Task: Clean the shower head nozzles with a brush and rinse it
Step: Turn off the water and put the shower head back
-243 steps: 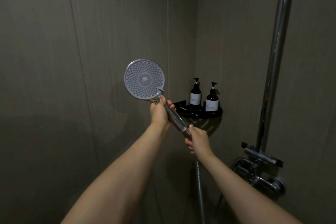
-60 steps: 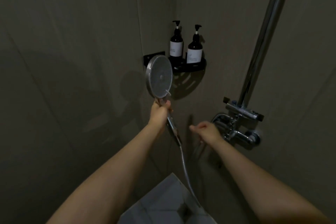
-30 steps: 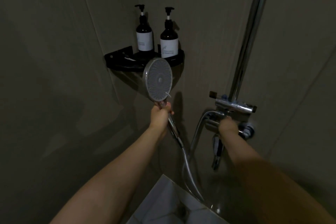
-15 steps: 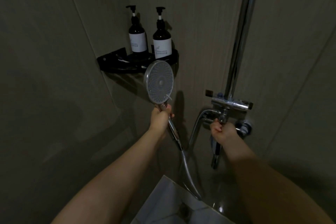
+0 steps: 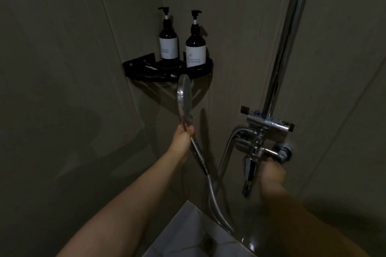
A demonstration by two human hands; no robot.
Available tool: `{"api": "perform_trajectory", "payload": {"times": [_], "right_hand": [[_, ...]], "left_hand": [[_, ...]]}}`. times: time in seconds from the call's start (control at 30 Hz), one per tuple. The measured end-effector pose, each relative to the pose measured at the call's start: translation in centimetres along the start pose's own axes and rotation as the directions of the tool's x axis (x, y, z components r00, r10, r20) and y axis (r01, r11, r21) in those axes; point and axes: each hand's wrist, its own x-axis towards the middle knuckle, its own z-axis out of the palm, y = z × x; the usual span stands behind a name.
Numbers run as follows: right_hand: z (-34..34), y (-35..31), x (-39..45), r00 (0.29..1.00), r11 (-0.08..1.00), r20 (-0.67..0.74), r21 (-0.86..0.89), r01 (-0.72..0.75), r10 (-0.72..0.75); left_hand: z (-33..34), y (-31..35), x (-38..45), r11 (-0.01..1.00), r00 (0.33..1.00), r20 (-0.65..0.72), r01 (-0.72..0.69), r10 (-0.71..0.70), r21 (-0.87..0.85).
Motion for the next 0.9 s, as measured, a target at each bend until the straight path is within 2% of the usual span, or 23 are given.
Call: {"api": "perform_trajectory", "payload": {"times": [0.17, 0.33, 0.4, 0.63, 0.8, 0.9], "right_hand": [[-0.7, 2.5, -0.6, 0.970, 0.996, 0.242, -0.092, 0.001, 0.021], [-1.1, 3.3, -0.6, 0.882, 0.967, 0.469, -0.196, 0.159, -0.050], [-0.7, 3.7, -0.8, 0.880, 0.965, 0.473, -0.200, 0.167, -0.054], [0.4, 4.4, 1.9, 0.941, 0.947, 0.337, -0.290, 0.136, -0.031], [0.7, 4.4, 2.0, 0.941, 0.914, 0.327, -0.351, 0.204, -0.085], [0.9, 4.6, 2.3, 0.946, 0.913, 0.319, -0.368, 0.174, -0.051]], "left_hand": [[-1.1, -3.2, 0.0, 0.992, 0.998, -0.007, 0.060, -0.060, 0.108], [-1.9, -5.0, -2.3, 0.993, 0.994, -0.071, 0.091, -0.085, 0.082], [-2.4, -5.1, -3.6, 0.991, 0.995, -0.072, 0.076, -0.069, 0.111], [-4.0, -5.3, -5.7, 0.985, 0.984, -0.161, 0.105, -0.082, 0.137], [-4.6, -5.3, -4.3, 0.975, 0.975, -0.172, 0.170, -0.144, 0.145], [-4.7, -6.0, -3.5, 0.948, 0.967, -0.208, 0.200, -0.149, 0.247]]}}
